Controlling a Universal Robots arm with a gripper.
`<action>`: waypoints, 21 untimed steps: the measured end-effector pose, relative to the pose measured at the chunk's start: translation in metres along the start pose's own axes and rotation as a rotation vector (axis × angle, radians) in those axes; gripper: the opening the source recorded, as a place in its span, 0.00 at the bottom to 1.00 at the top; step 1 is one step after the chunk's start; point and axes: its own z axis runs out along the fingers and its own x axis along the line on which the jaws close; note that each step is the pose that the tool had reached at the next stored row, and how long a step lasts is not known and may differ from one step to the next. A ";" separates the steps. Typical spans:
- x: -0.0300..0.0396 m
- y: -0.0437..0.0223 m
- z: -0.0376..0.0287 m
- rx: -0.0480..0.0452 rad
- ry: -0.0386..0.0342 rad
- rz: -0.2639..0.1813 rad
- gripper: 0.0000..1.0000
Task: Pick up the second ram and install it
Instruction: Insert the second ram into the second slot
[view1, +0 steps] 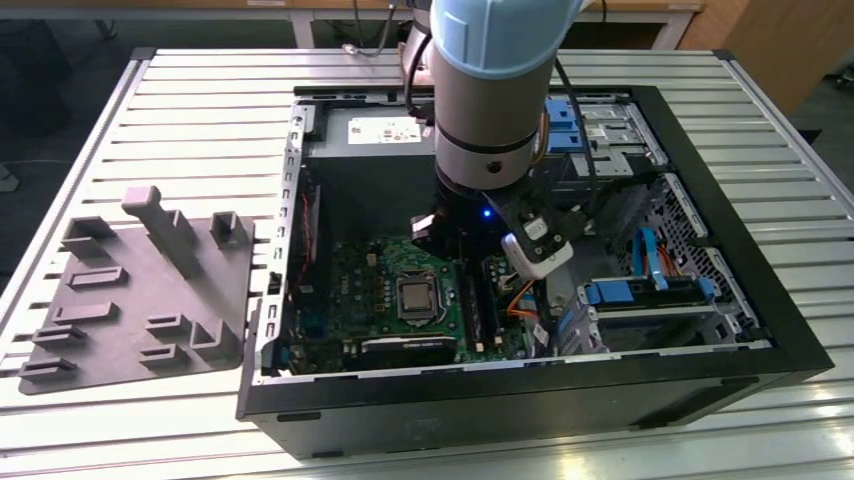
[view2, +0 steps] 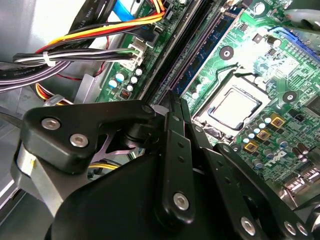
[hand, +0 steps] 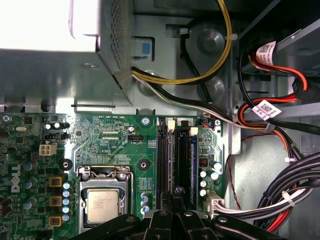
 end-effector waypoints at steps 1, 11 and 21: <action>0.0000 0.0000 0.0000 0.0000 0.0000 0.000 0.11; 0.0001 -0.0004 0.0006 -0.0001 0.0000 0.000 0.11; 0.0001 -0.0004 0.0017 -0.0001 0.0000 0.000 0.11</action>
